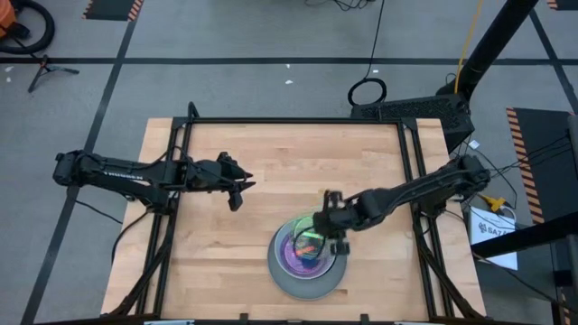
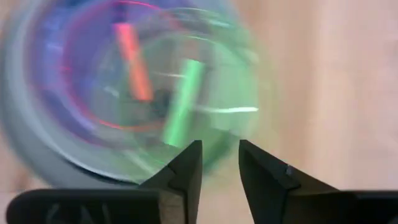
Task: Stack plastic plates
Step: Stack the green plate on top of the pink plate
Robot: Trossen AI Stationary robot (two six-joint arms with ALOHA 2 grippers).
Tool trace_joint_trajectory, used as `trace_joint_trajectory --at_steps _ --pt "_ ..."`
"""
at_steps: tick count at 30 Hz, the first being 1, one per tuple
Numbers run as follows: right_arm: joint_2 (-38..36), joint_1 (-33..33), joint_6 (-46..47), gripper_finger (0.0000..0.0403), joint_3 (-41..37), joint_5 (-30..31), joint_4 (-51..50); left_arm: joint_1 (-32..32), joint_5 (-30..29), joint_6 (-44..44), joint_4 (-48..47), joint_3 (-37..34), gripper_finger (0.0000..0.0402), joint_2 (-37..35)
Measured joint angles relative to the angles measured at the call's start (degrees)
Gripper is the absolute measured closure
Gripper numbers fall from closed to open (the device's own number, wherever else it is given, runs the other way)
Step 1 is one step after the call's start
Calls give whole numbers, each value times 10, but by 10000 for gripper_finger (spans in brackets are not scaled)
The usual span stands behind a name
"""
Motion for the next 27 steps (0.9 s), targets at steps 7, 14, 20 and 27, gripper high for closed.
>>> trace_joint_trajectory --at_steps 7,14,20,27 --pt "-118 -42 -51 320 -83 115 18 -32 -33 -35 2 0 270 0" --pt "-226 -121 -51 338 -318 114 265 -47 -59 -59 14 0 270 0" --pt "-232 -133 -28 357 -417 33 427 -47 -71 -68 17 0 270 0" --pt "-196 -122 -18 380 -421 5 481 -46 -89 -65 18 0 270 0"
